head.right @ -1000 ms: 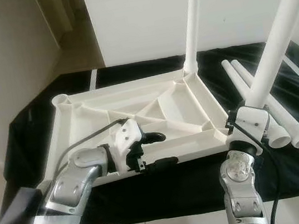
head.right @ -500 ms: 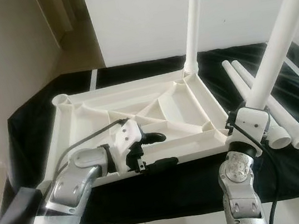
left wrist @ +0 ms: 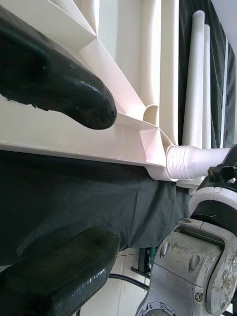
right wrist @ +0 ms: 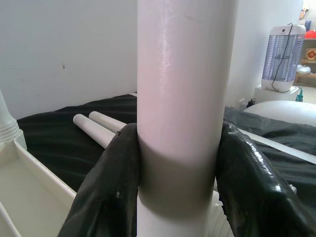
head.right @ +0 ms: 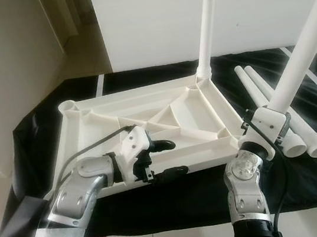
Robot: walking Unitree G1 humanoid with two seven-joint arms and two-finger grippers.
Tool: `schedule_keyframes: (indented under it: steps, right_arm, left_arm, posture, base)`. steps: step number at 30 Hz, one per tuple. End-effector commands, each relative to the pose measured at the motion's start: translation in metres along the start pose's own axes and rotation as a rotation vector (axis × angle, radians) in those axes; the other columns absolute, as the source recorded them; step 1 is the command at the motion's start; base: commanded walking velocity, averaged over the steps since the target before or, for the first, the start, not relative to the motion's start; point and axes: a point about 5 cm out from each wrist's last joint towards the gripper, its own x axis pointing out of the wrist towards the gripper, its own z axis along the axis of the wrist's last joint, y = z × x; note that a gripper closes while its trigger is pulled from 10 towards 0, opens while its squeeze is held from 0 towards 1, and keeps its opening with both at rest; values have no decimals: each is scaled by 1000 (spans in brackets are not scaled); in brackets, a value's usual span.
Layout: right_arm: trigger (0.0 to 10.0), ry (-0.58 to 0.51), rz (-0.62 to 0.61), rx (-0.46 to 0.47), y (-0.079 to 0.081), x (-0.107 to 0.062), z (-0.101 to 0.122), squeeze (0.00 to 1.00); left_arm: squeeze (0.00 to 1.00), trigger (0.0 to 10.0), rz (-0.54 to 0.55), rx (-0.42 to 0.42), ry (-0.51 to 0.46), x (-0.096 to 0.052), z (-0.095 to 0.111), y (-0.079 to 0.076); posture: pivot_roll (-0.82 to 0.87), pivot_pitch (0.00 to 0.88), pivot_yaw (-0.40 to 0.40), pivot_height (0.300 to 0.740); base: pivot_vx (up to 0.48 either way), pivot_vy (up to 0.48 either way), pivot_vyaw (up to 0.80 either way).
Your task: Building children table
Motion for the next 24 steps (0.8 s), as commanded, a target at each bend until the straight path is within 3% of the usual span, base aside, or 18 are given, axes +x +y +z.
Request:
schedule_keyframes:
  steps: [1, 11, 12, 13, 14, 19, 20, 24]
  right_arm:
    - [10000, 208, -68, -85, -21, -8, -43, 0]
    - [10000, 182, -42, -61, -18, -6, -41, 0]
    - [10000, 177, -28, -47, -17, -6, -40, 110]
    - [10000, 177, -28, -47, -17, -6, -40, 110]
    - [10000, 137, 21, 0, -14, -6, -34, 1000]
    - [10000, 70, 110, 45, -9, -6, -24, 1000]
    - [10000, 61, 156, 55, -8, -6, -22, 0]
    - [10000, 52, 217, 65, -8, -4, -21, 0]
  left_arm:
    - [0, 10000, 107, 3, 7, -2, 0, 6]
    - [0, 10000, 109, 0, 4, -1, 1, 6]
    - [0, 10000, 108, 1, 3, -1, 1, 6]
    - [0, 10000, 108, 1, 3, -1, 1, 6]
    - [0, 10000, 108, 1, 0, 0, 1, 6]
    - [0, 10000, 108, 0, -2, 1, 1, 6]
    - [0, 10000, 108, 0, -2, 1, 1, 6]
    - [0, 10000, 109, -1, -4, 1, 2, 6]
  posture:
    - [6, 0, 28, 740]
    - [2, 0, 28, 740]
    - [2, 0, 28, 740]
    - [2, 0, 28, 740]
    - [1, 0, 27, 740]
    - [0, 0, 25, 740]
    - [0, 0, 24, 740]
    - [-3, 0, 24, 740]
  base:
    - [0, 0, 0]
    - [0, 0, 0]
    - [0, 0, 0]
    - [0, 0, 0]
    - [0, 0, 0]
    - [0, 0, 0]
    - [0, 0, 0]
    - [0, 0, 0]
